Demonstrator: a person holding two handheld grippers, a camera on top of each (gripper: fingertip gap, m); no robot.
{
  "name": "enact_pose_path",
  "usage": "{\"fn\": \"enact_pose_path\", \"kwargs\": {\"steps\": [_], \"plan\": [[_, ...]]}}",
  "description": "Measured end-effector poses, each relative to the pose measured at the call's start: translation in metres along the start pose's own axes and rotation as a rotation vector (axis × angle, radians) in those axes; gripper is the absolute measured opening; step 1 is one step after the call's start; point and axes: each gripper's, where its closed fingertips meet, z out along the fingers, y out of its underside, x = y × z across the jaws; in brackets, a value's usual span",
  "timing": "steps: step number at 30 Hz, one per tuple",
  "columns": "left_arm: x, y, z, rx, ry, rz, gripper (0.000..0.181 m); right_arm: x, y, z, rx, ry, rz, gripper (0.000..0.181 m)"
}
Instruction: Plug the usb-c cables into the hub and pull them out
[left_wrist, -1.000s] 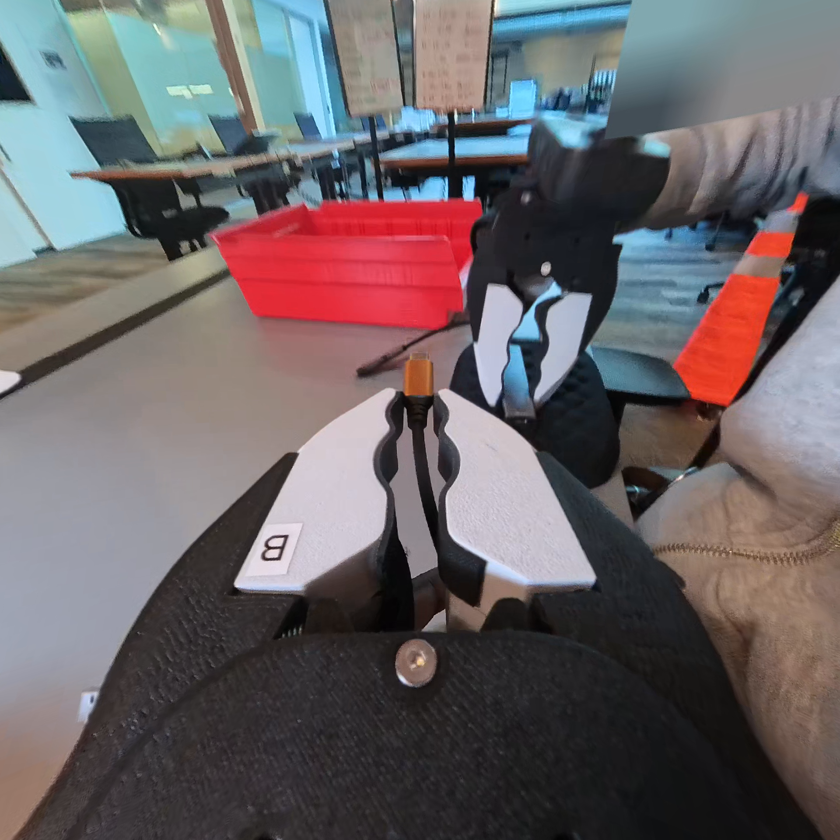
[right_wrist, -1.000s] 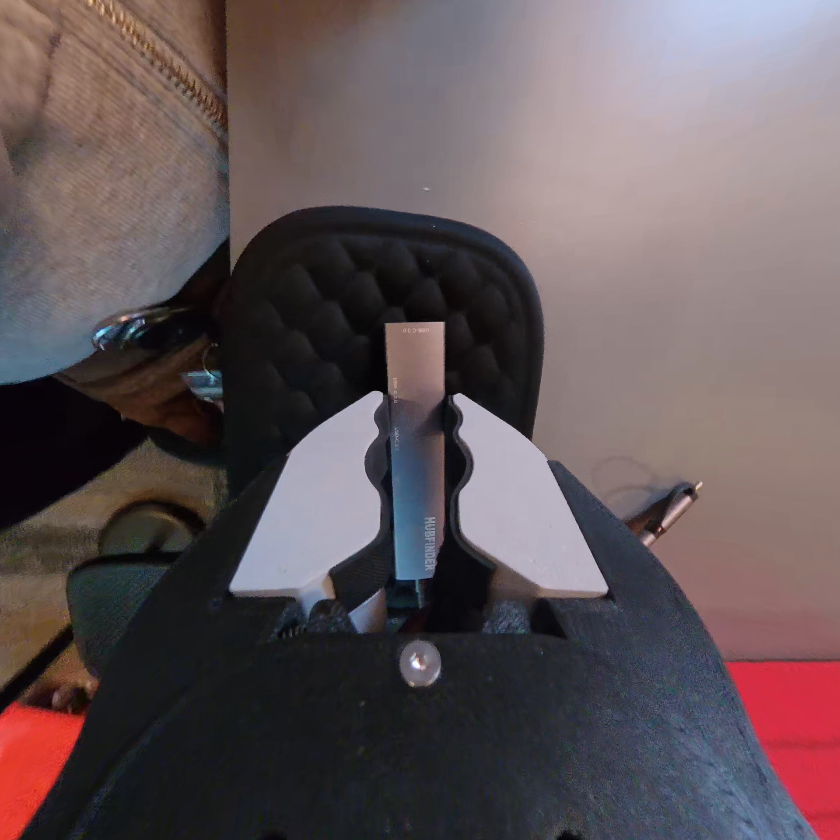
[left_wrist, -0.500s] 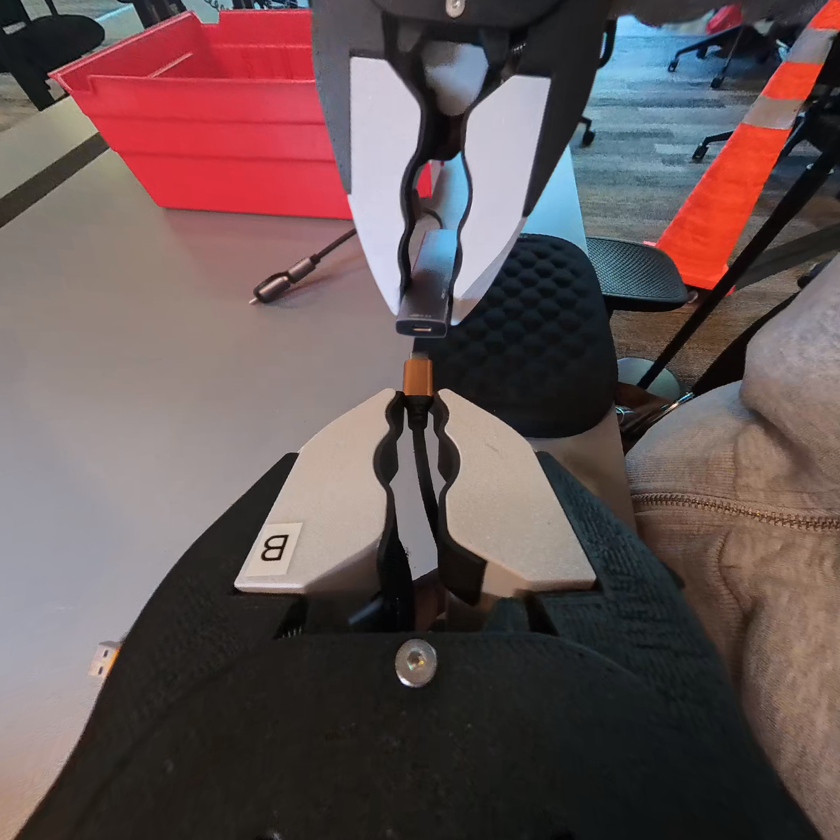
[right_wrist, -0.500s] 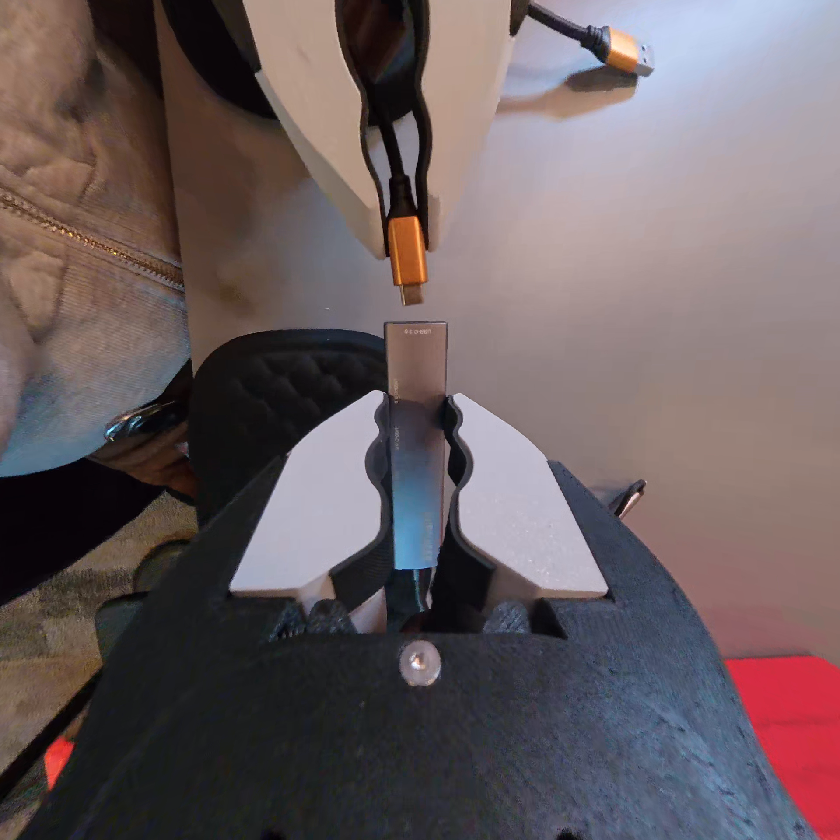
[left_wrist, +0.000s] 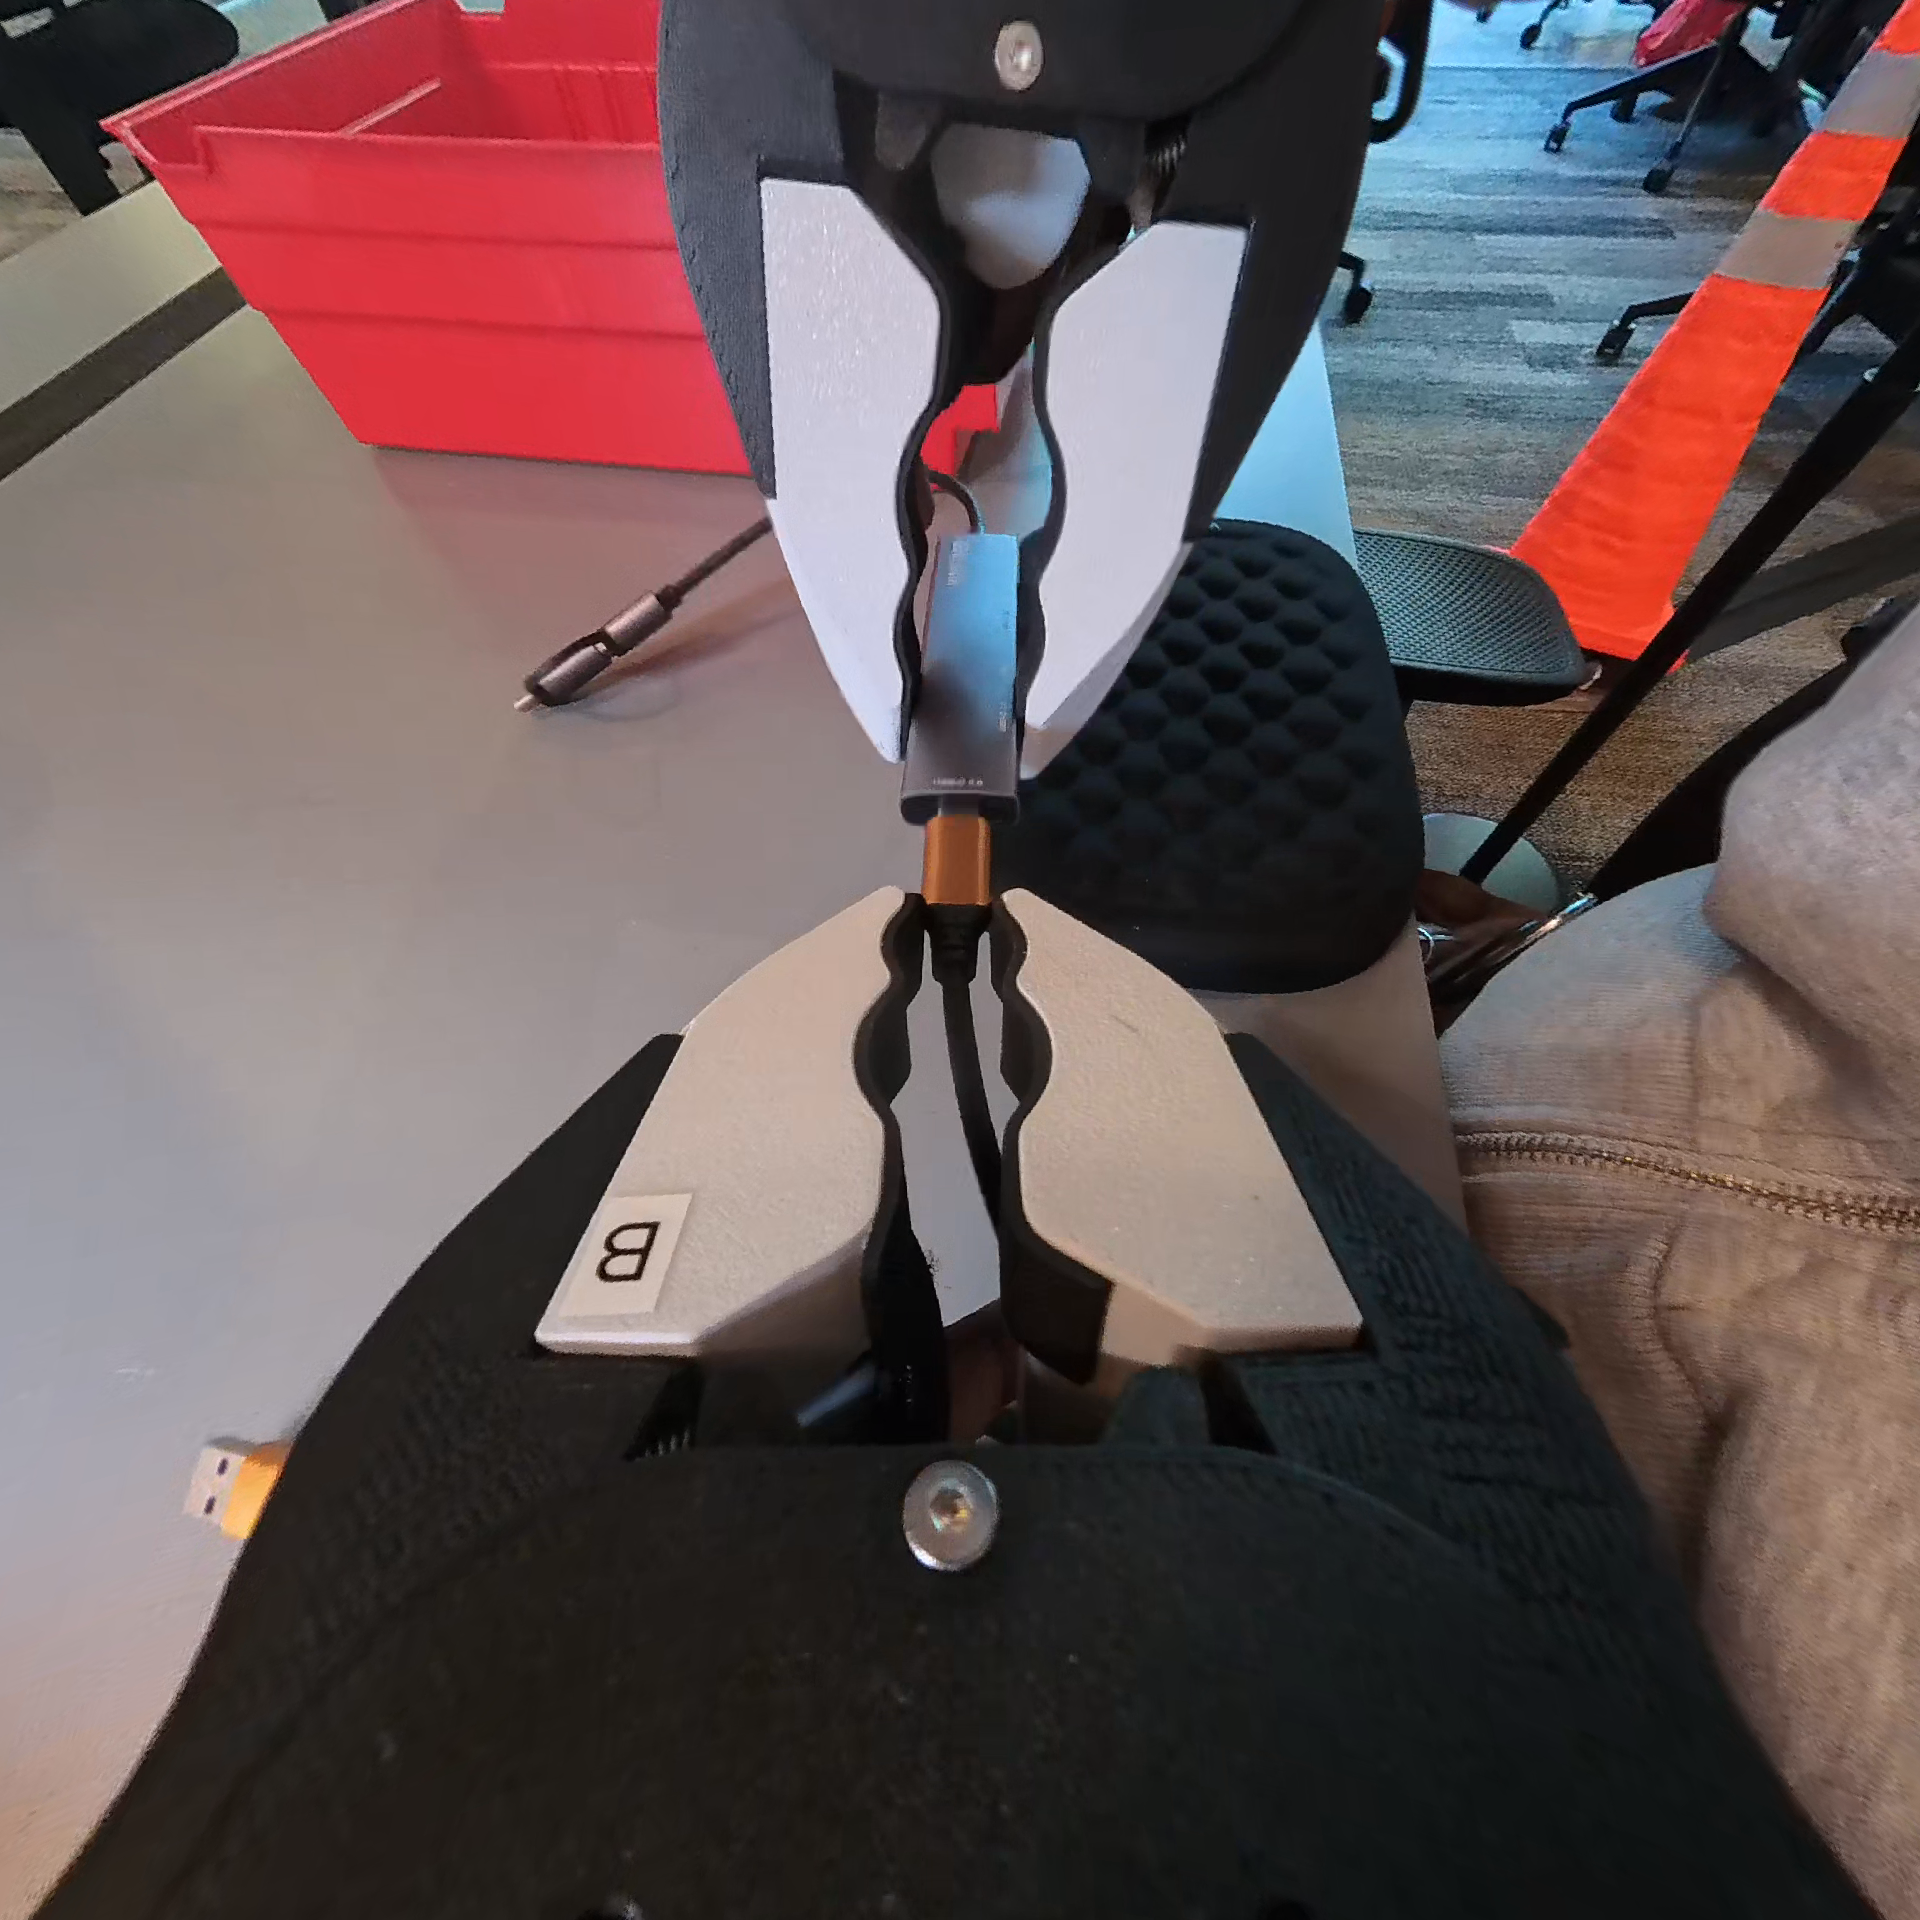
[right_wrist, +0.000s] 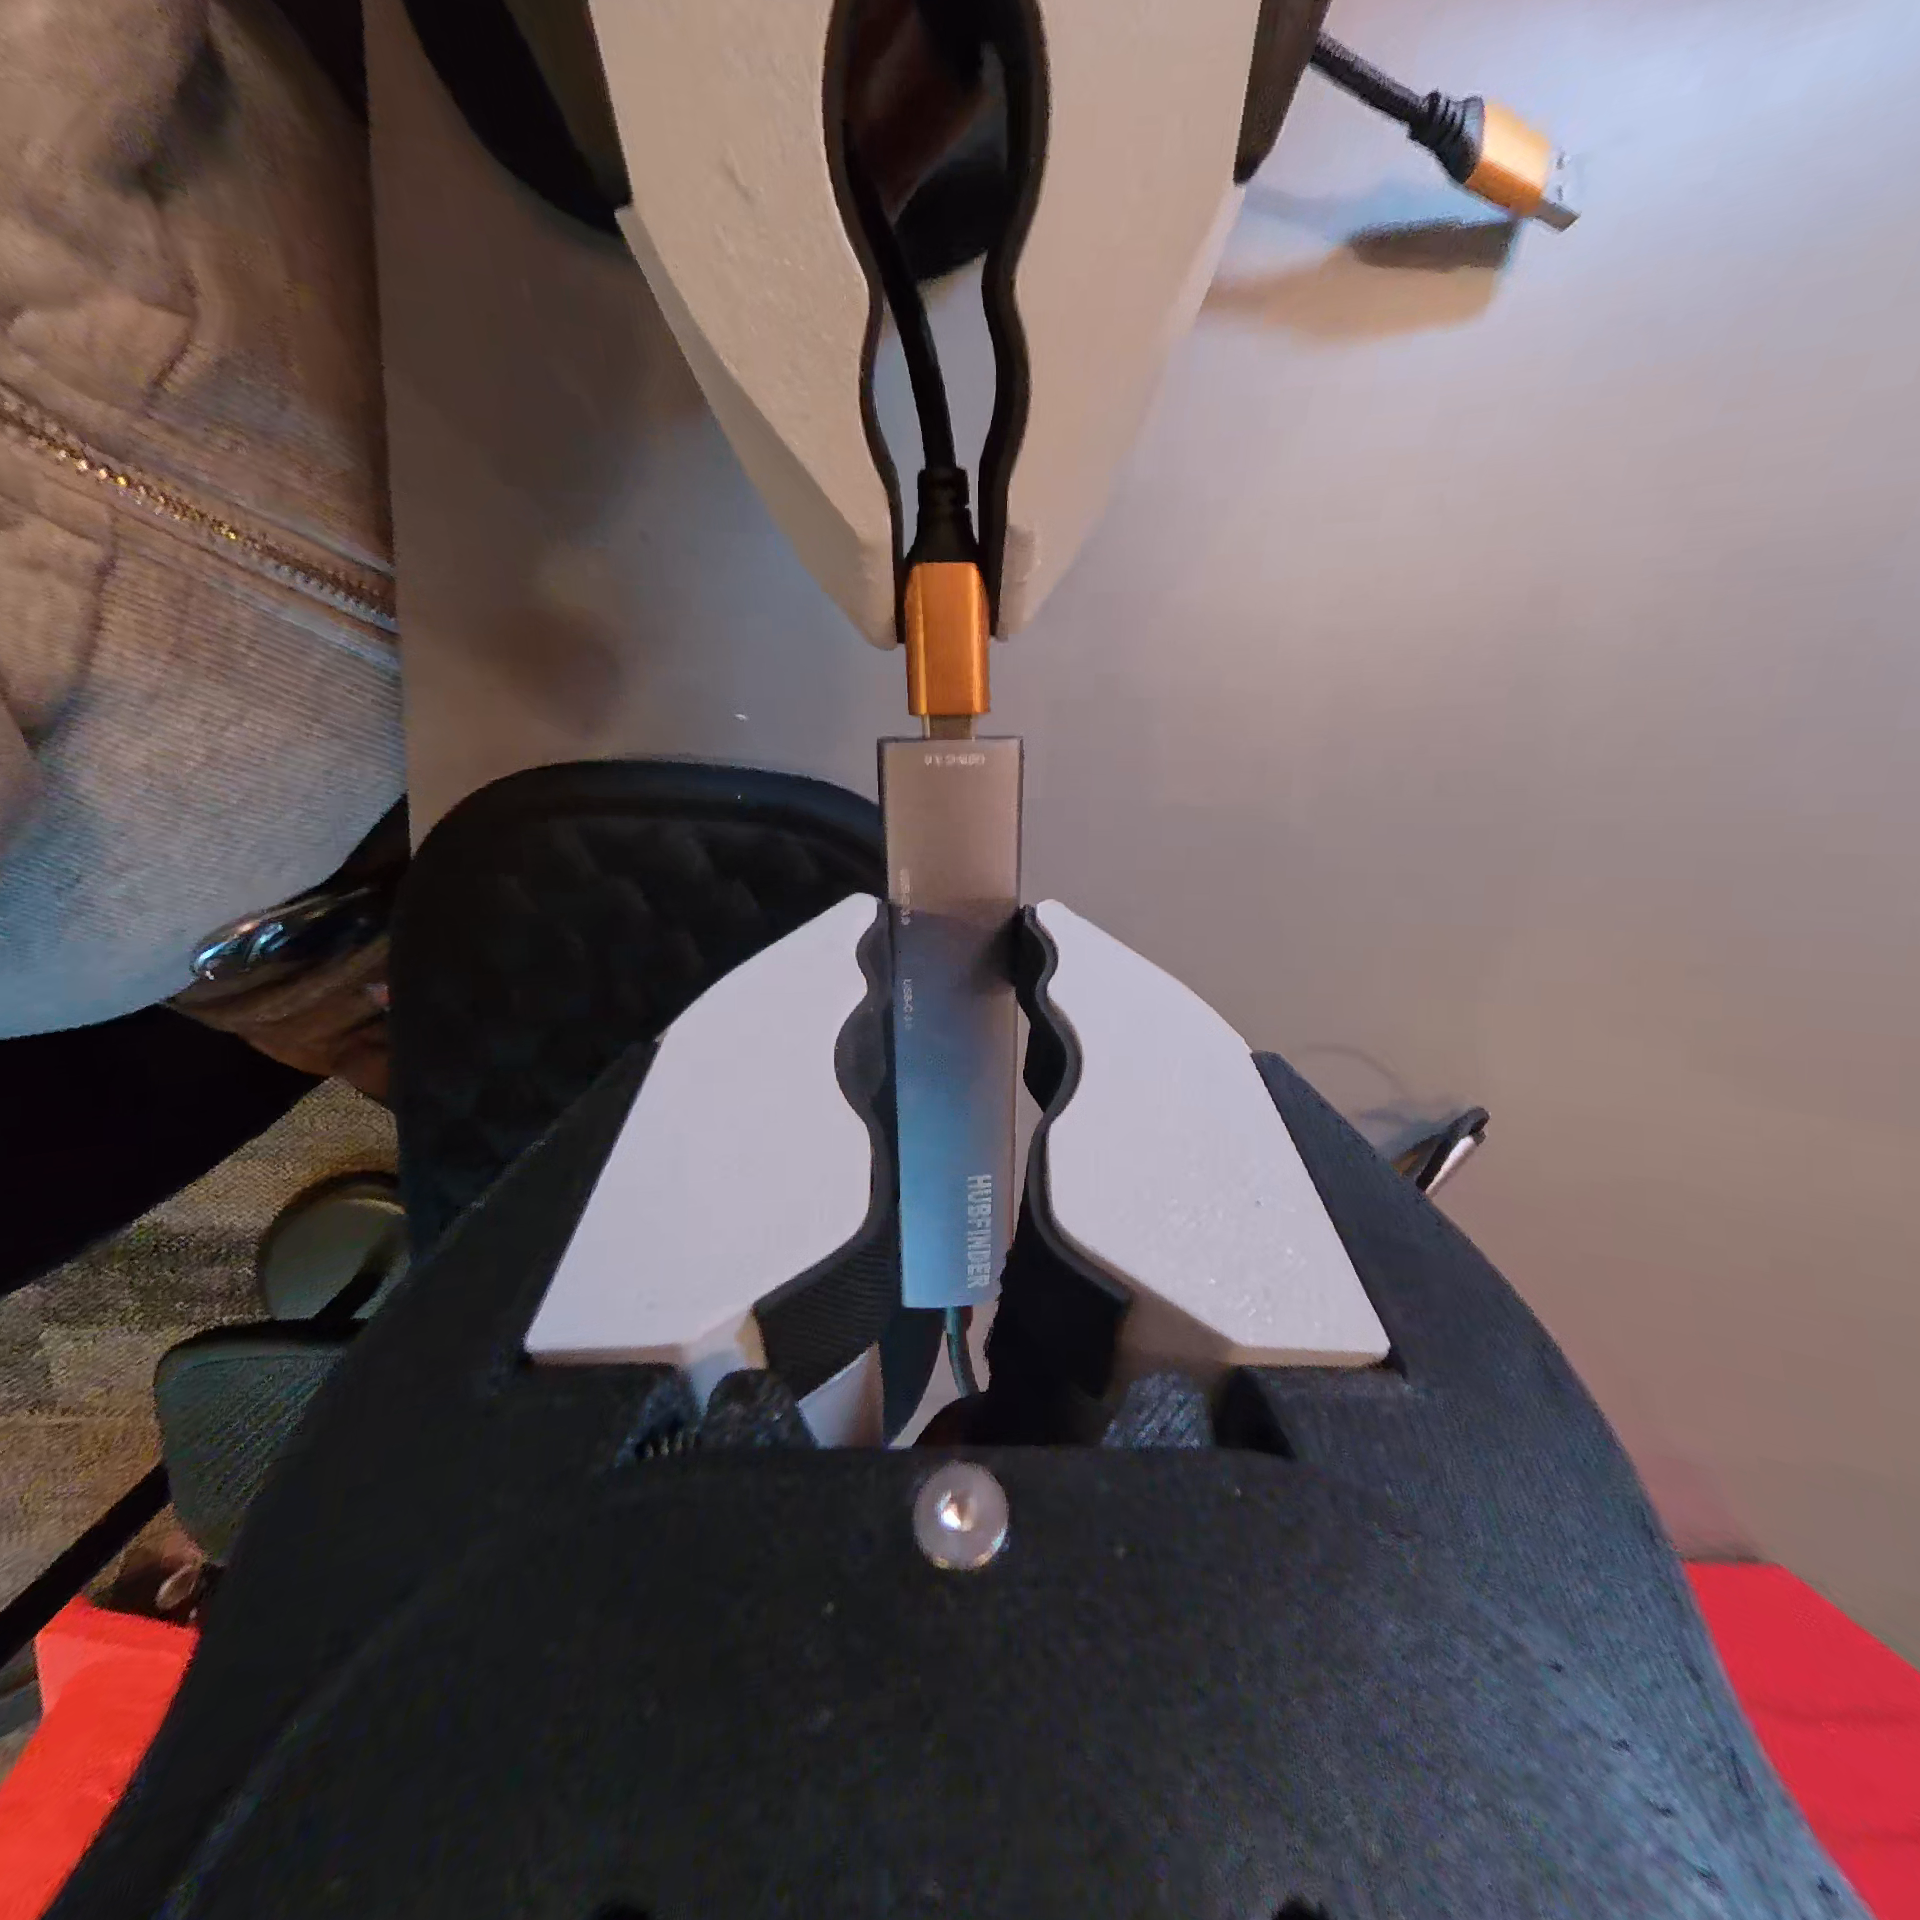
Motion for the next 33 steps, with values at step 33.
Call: {"fn": "enact_pose_path", "kwargs": {"steps": [33], "plan": [[-0.056,-0.088,-0.152,0.992,-0.623,0.116,0.062,0.049,-0.041,-0.077,0.47,0.366,0.065,0.023]]}}
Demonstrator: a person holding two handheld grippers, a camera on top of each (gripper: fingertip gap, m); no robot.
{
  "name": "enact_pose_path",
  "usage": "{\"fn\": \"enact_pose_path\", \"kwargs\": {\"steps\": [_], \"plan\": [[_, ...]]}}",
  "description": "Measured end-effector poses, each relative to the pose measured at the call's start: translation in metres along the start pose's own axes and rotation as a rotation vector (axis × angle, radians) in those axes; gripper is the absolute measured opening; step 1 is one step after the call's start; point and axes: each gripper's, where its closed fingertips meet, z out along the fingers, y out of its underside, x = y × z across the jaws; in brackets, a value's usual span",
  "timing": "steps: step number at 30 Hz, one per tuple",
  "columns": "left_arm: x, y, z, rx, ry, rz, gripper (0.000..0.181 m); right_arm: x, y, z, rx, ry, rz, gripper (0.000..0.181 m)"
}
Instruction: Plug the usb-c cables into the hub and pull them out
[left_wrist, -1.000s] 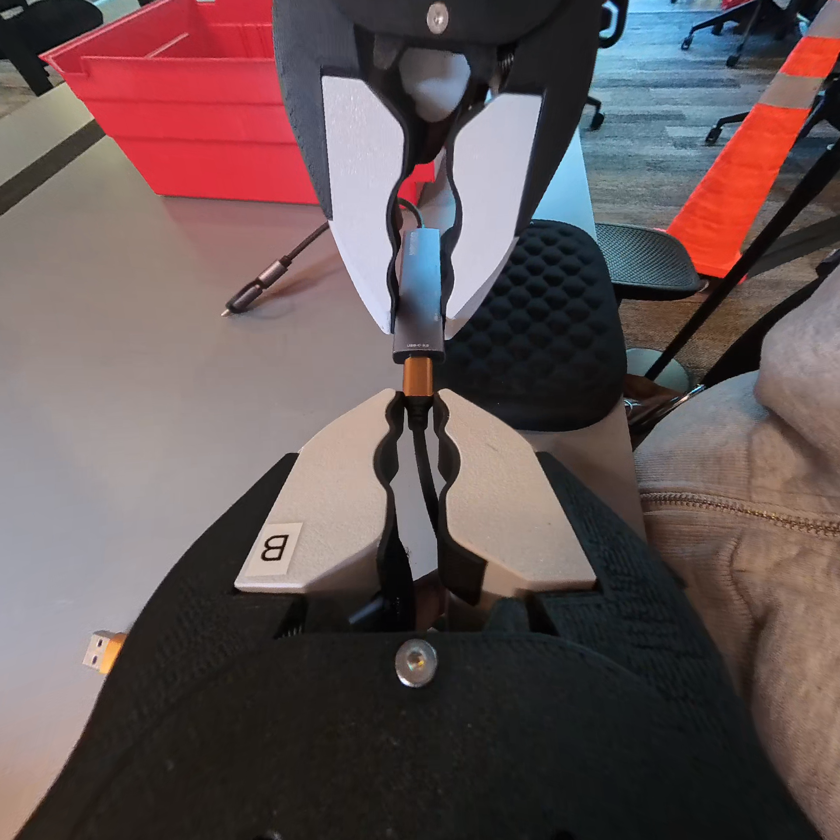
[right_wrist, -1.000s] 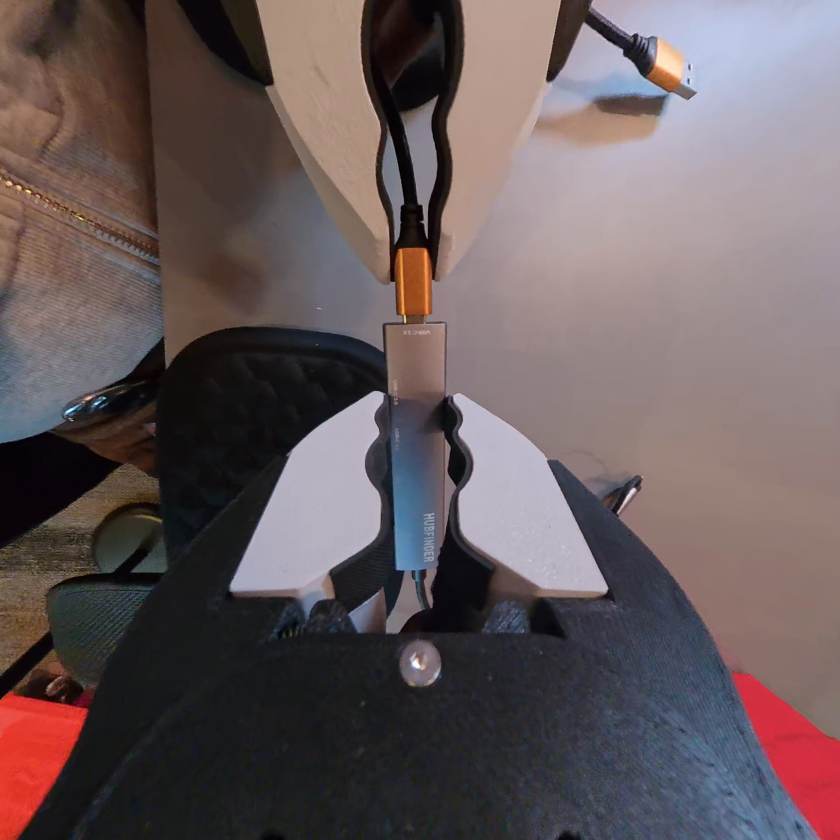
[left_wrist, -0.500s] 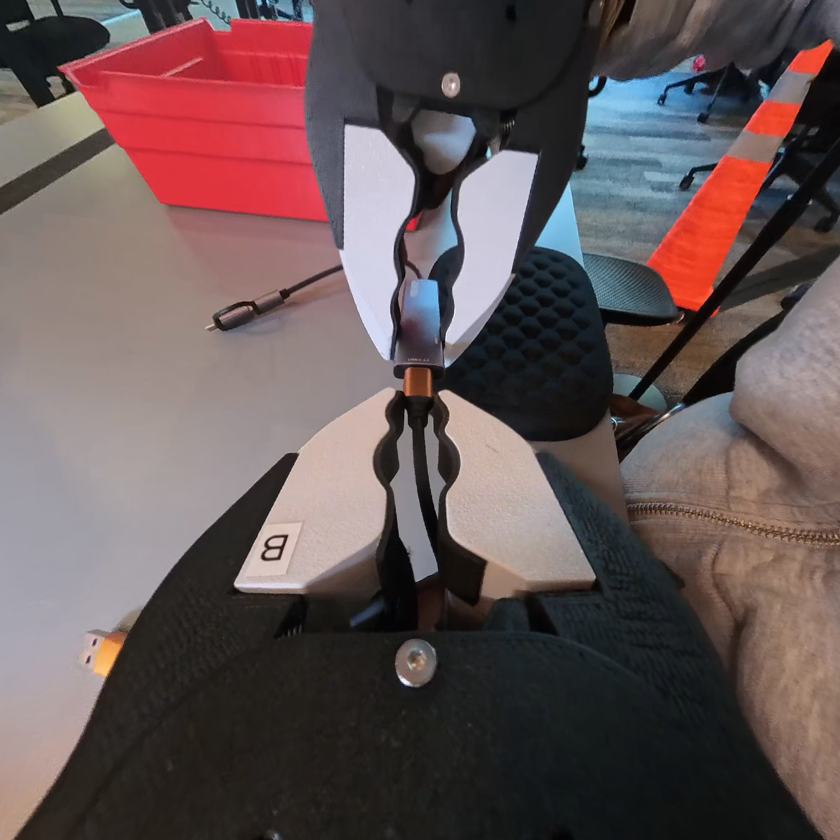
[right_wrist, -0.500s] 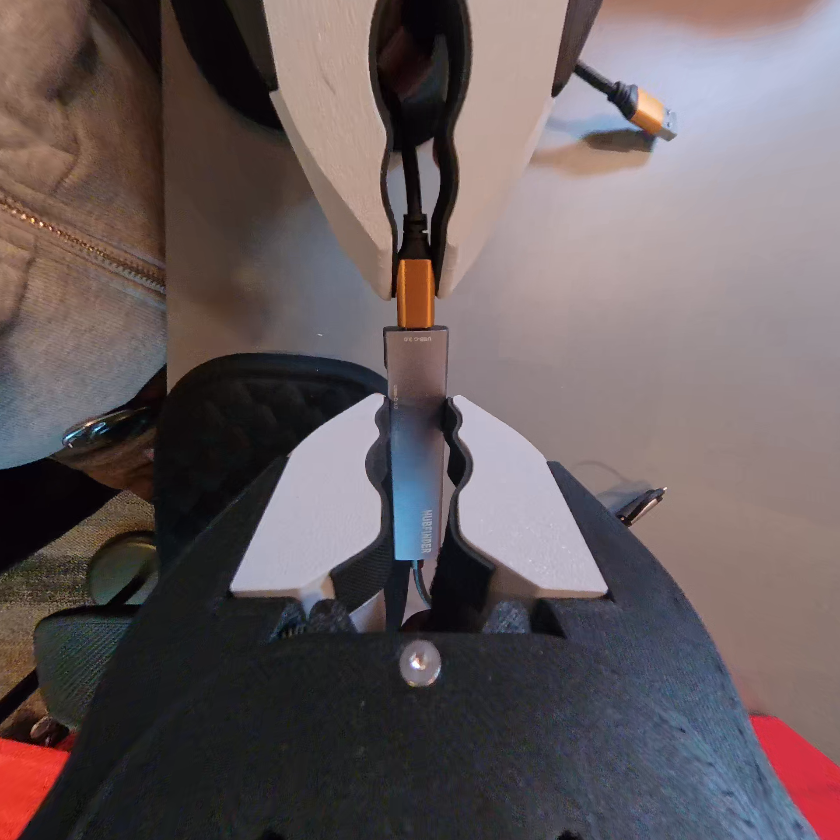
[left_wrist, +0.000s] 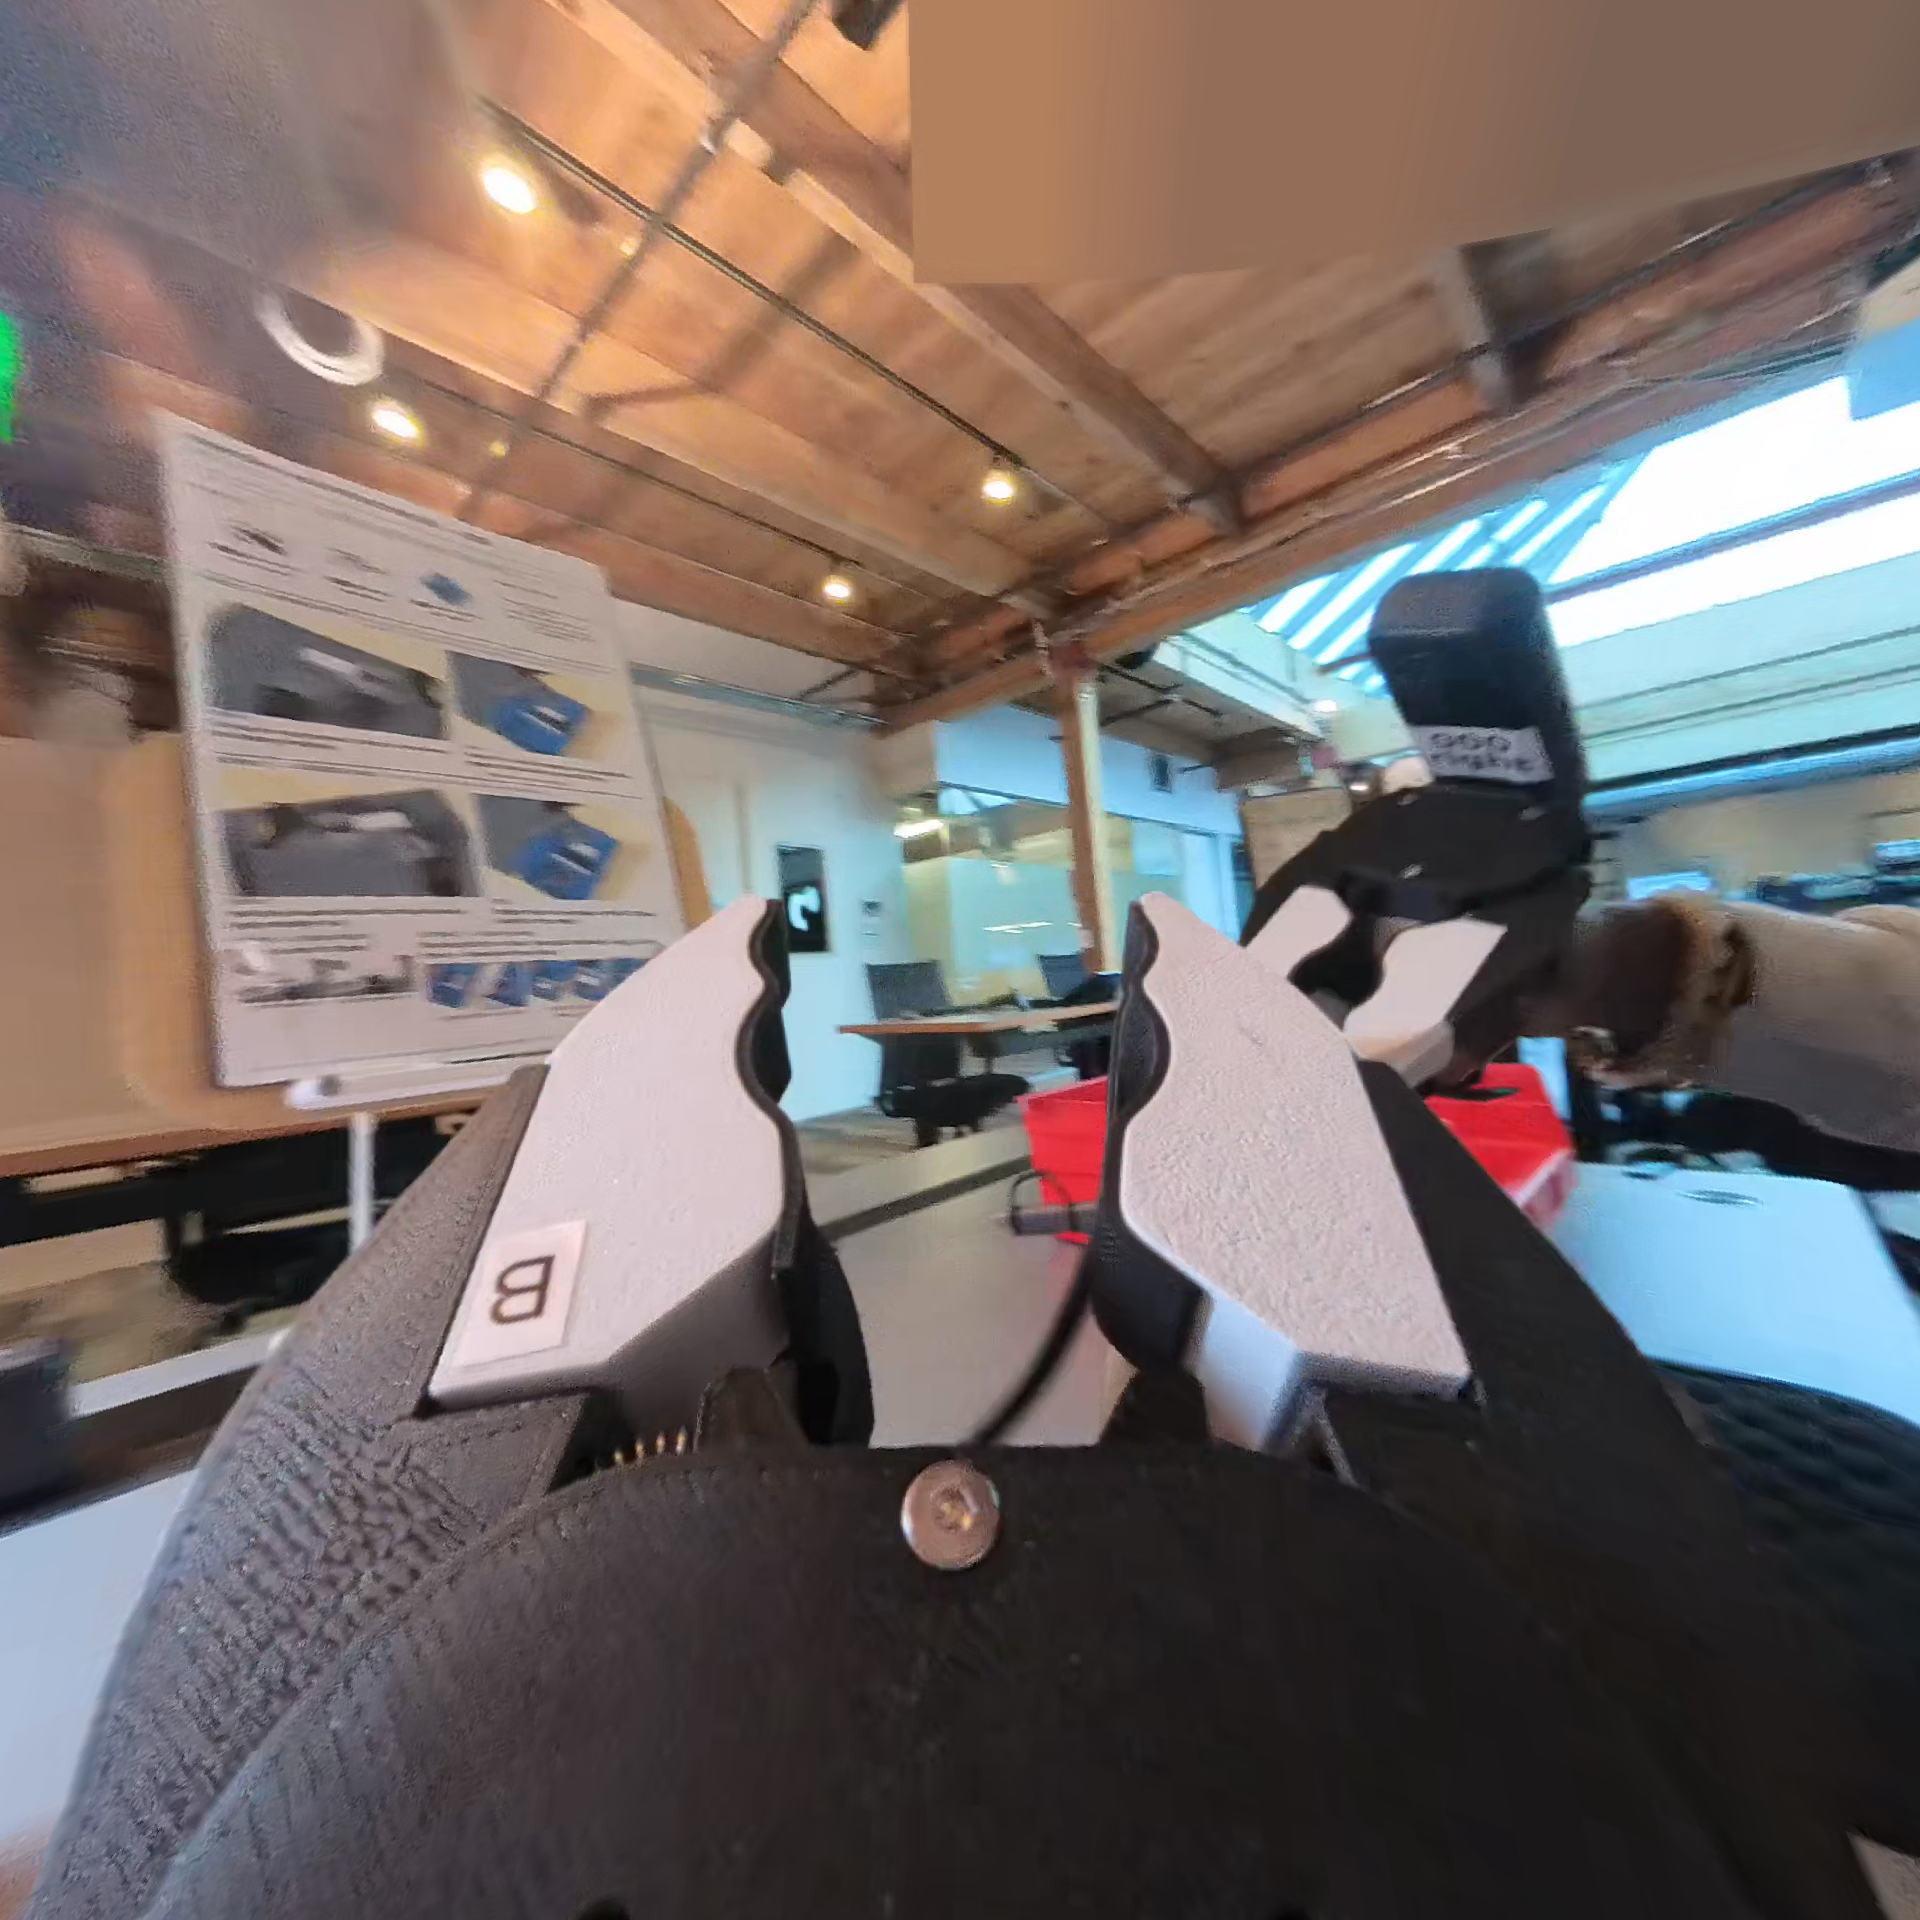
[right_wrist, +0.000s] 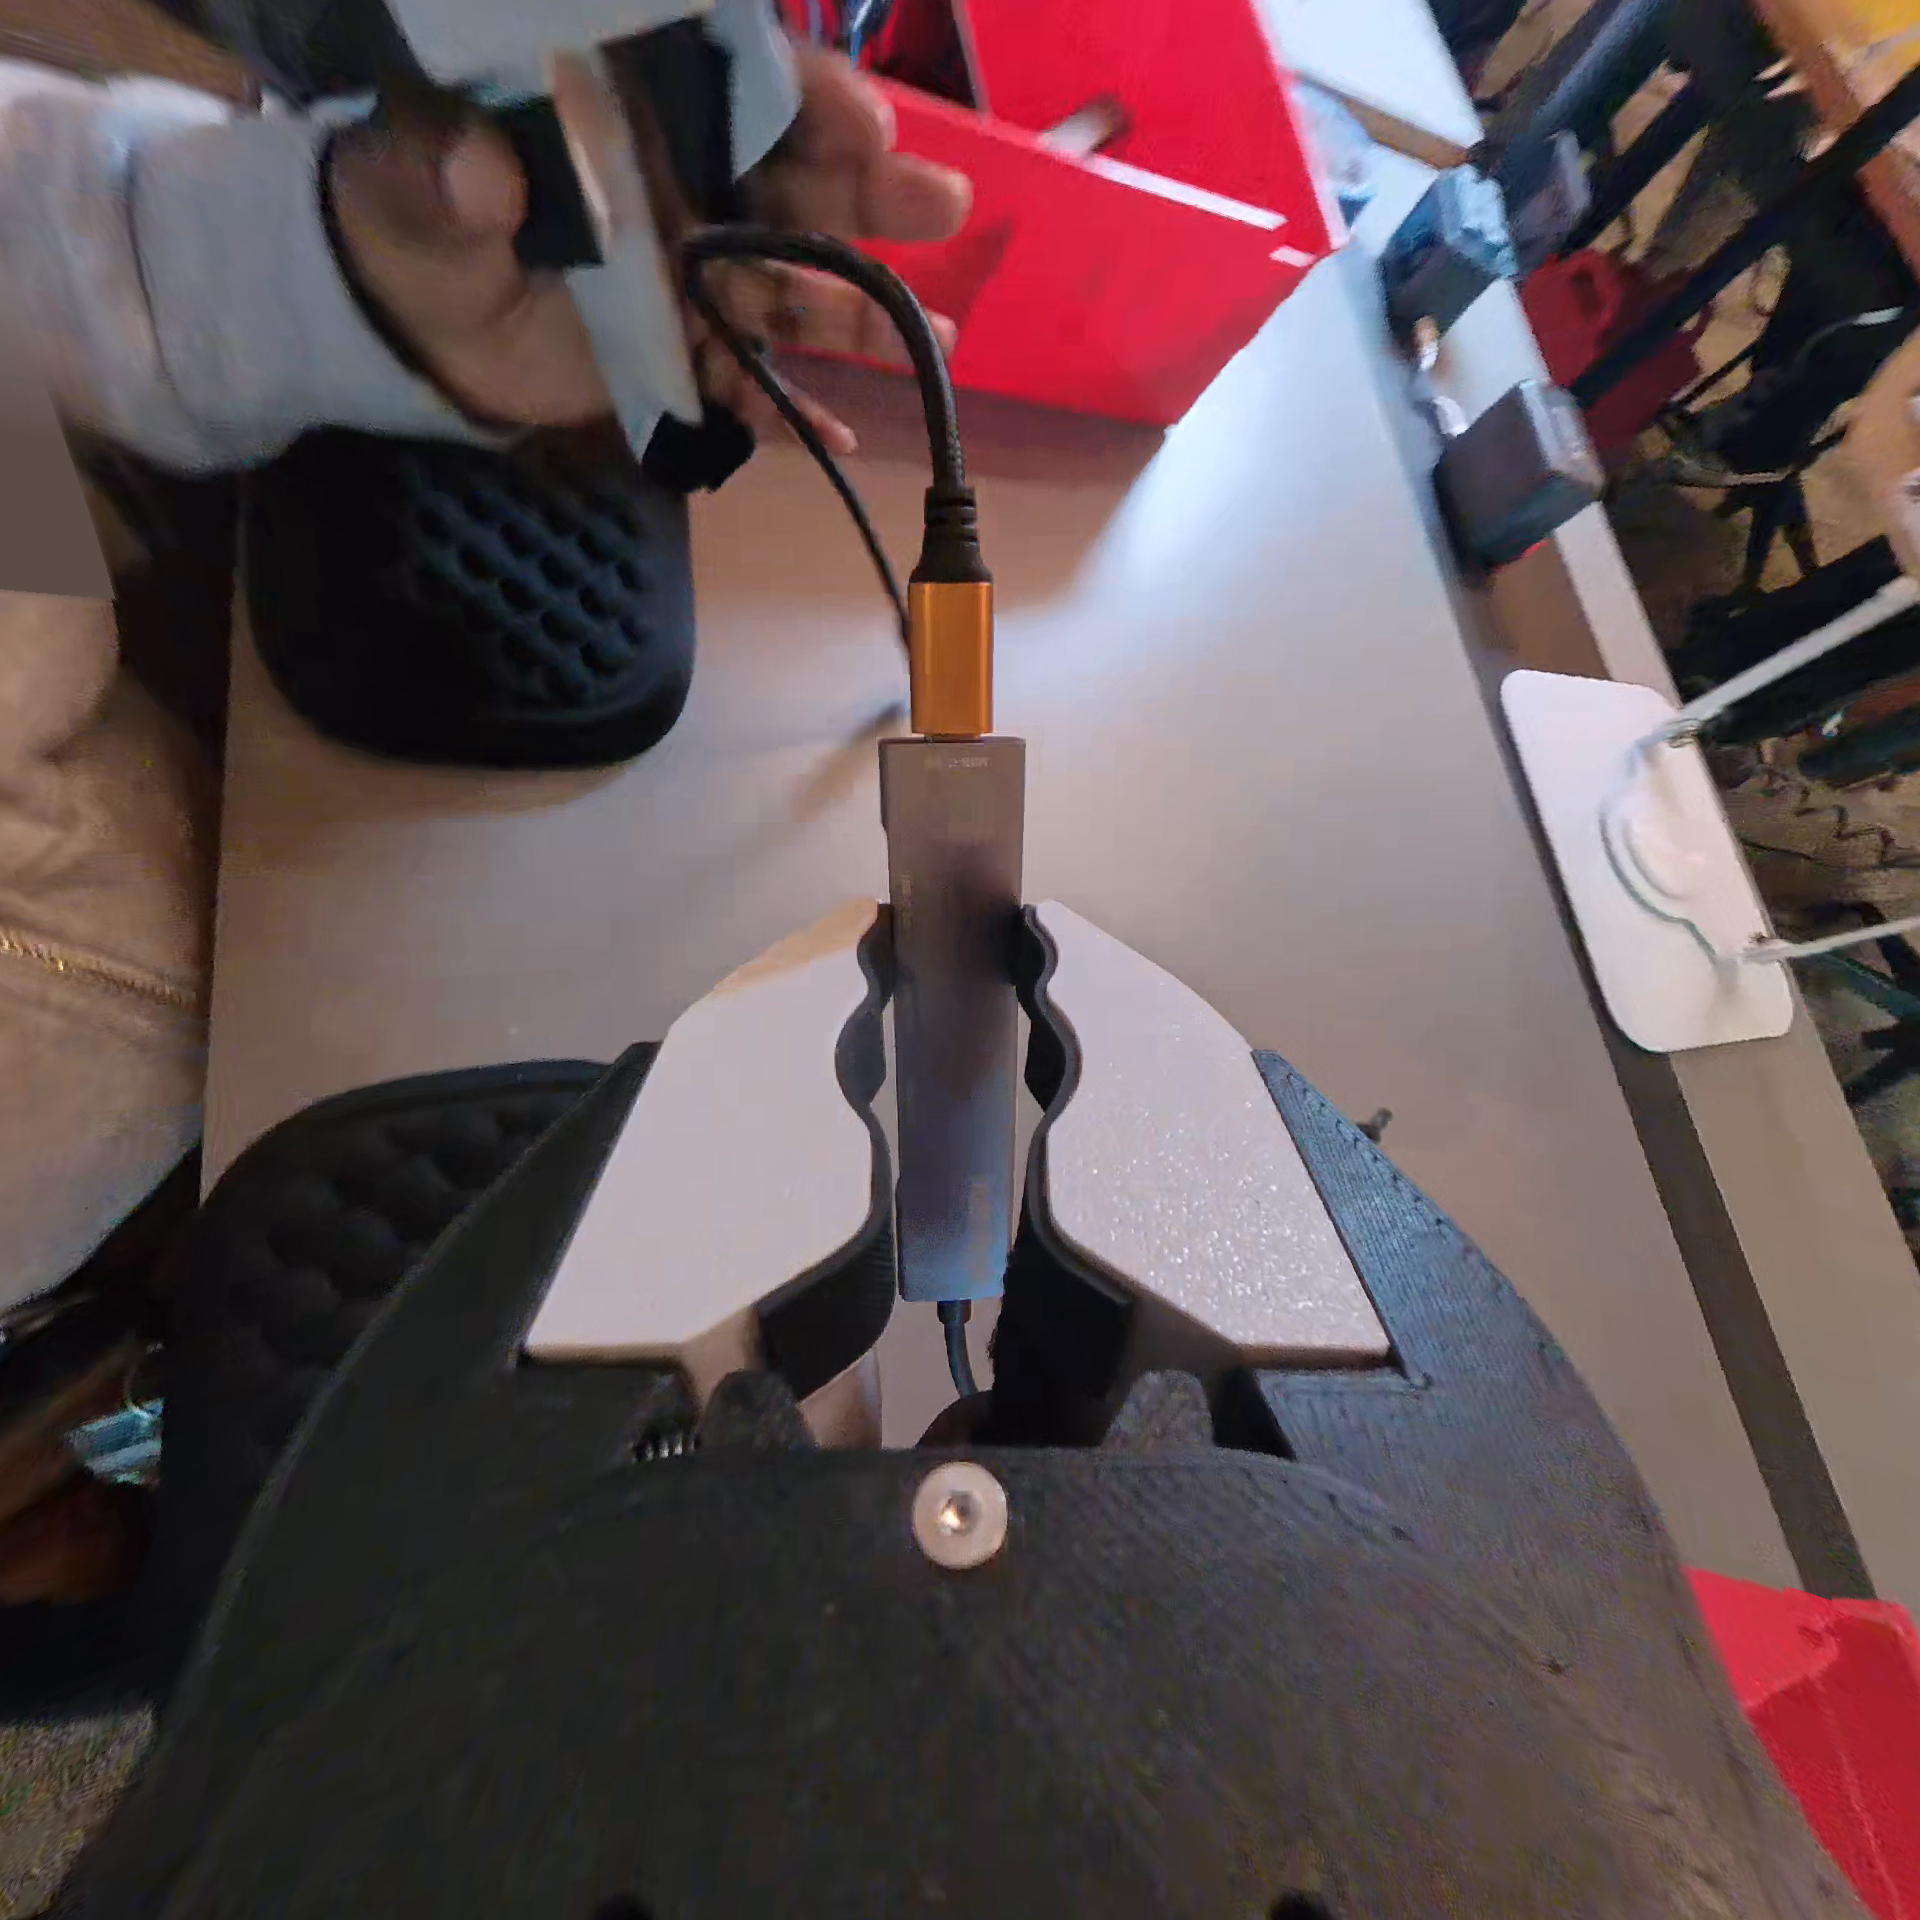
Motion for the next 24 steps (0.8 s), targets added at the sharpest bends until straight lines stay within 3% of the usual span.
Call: {"fn": "enact_pose_path", "kwargs": {"steps": [3,8,13,15,16,18,21,24], "plan": [[-0.005,0.0,-0.002,-0.004,-0.032,0.043,0.065,0.014,-0.001,-0.011,0.029,0.032,0.031,0.023],[-0.006,-0.006,-0.003,0.016,-0.089,0.169,0.068,0.007,0.009,-0.008,0.018,-0.032,0.134,0.023],[-0.016,-0.023,-0.013,0.085,-0.198,0.262,0.067,0.003,0.016,-0.005,0.063,-0.191,0.442,0.022],[-0.008,-0.018,-0.011,0.056,-0.152,0.248,0.052,0.008,0.017,-0.002,0.08,-0.206,0.544,0.022],[-0.002,-0.011,-0.007,0.017,-0.121,0.172,0.039,0.011,0.018,0.0,0.08,-0.179,0.565,0.022],[0.014,0.017,0.004,-0.134,-0.049,-0.118,0.032,0.015,0.018,0.004,0.066,-0.096,0.549,0.022],[0.042,0.064,0.022,-0.362,0.023,-0.474,0.045,0.02,0.007,0.014,0.11,0.048,0.512,0.022],[0.042,0.082,0.041,-0.374,-0.055,-0.553,0.057,0.017,-0.005,0.028,0.19,0.133,0.472,0.022]]}}
